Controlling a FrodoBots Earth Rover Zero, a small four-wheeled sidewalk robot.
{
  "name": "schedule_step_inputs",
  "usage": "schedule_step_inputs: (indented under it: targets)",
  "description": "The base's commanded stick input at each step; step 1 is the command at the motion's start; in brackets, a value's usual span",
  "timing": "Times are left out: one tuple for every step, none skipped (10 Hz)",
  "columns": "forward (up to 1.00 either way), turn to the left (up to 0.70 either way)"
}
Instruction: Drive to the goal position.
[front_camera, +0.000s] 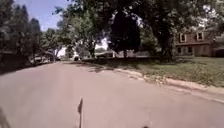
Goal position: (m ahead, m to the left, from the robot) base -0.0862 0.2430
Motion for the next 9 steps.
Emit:
schedule_step_inputs:
  targets:
    - [0.69,0.03]
    - [0.69,0.03]
    - [0.69,0.03]
    - [0.69,0.03]
    - [0.69,0.03]
    - [0.69,0.03]
    - [0.69,0.03]
    - [0.69,0.03]
    - [0.69,0.03]
